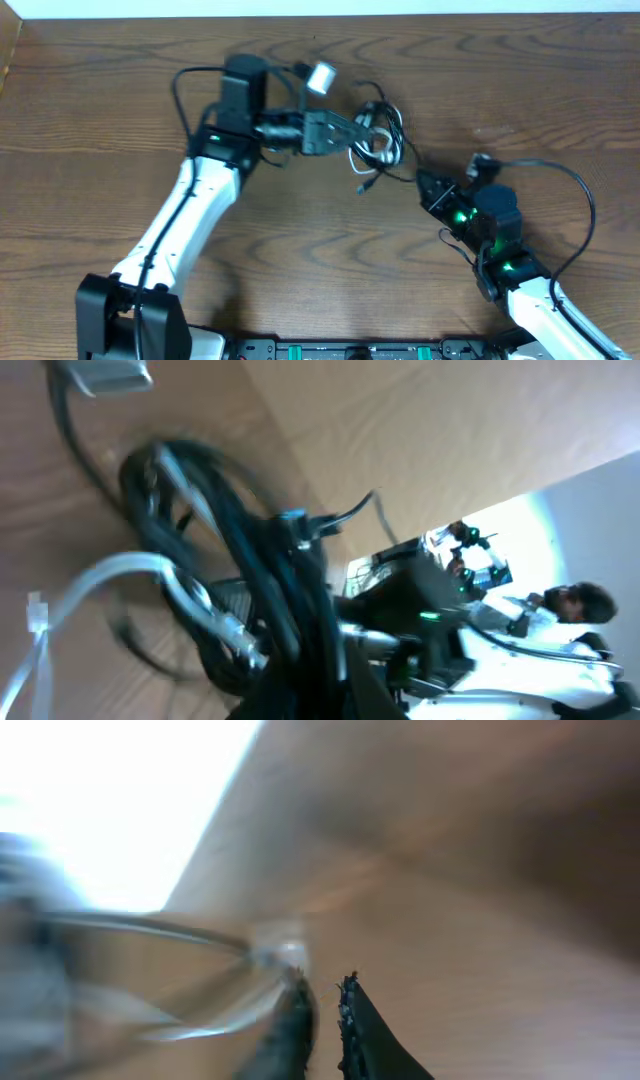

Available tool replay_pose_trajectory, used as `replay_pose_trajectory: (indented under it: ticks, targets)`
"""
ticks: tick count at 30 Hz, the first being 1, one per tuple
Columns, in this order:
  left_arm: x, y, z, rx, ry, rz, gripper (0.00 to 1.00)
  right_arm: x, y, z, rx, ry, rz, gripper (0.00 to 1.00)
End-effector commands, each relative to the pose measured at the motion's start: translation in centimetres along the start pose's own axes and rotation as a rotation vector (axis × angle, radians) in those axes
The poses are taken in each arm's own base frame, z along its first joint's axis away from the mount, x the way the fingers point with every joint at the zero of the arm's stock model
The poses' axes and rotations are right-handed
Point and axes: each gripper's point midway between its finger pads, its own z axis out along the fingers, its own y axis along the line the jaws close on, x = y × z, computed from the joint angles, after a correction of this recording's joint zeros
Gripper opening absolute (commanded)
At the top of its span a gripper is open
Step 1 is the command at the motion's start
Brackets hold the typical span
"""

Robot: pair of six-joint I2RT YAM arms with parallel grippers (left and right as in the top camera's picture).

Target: Untangle cables

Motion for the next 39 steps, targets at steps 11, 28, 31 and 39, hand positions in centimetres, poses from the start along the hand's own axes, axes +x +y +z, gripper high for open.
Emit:
replay_pose_trajectory:
  ticks: [11, 28, 31, 39]
  targets:
    - [-2.0, 2.1, -1.0, -0.279, -0.127, -0.055, 0.08, 2.9, -4.8, -0.2, 0.087, 0.132, 0.023, 0.18]
    - [3.4, 6.5, 3.0, -0.733, -0.076, -0.111, 0.08, 9.9, -4.1, -2.5, 0.019, 0.518, 0.128, 0.78]
    - [3.6, 6.3, 3.4, -0.728, -0.067, -0.106, 0.08, 10.6, -5.0, -3.0, 0.065, 0.546, 0.152, 0.77]
    - [3.6, 6.3, 3.4, -0.728, -0.073, -0.123, 0.08, 9.9, -3.2, -2.6, -0.041, 0.531, 0.072, 0.5]
